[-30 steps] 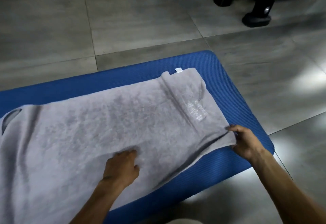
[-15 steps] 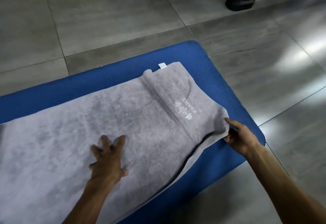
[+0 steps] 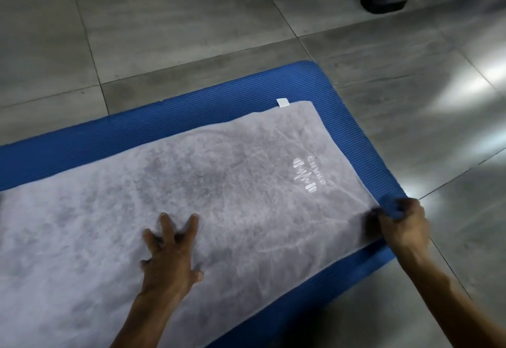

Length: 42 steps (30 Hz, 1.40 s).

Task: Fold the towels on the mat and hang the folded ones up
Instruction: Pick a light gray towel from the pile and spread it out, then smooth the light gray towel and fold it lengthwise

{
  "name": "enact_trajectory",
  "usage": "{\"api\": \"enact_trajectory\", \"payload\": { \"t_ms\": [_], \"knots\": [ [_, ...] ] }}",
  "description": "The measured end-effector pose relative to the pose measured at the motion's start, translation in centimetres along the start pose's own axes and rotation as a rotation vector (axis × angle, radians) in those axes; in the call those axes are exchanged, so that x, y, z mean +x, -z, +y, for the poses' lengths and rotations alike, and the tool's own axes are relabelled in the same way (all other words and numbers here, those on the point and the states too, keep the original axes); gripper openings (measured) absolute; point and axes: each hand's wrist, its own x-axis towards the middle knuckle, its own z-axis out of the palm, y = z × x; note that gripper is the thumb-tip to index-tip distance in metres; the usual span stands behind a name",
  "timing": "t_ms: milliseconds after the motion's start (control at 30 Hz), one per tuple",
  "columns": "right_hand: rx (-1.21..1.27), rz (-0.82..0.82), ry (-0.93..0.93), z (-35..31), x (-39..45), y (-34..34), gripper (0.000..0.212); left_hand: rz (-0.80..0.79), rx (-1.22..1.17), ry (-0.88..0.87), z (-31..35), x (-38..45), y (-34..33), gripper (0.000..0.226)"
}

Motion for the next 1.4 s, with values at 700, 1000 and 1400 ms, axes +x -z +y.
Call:
{"api": "enact_trajectory", "payload": {
  "t_ms": [700, 1000, 1400],
  "knots": [
    [-0.571, -0.197, 0.919, -21.0, 3.3, -5.2, 0.058, -0.037, -0.041, -0.015, 0.2, -0.5, 1.3, 0.100],
    [-0.324, -0.617, 1.428, -25.7, -23.0, -14.8, 0.030, 0.249, -0.512, -0.193, -7.3, -3.6, -0.7, 0.049],
    [-0.049, -0.815, 1.625, -39.8, -49.4, -25.2, 0.030, 0.764, -0.959, 1.088, -30.0, -17.1, -9.7, 0.056]
  ]
}}
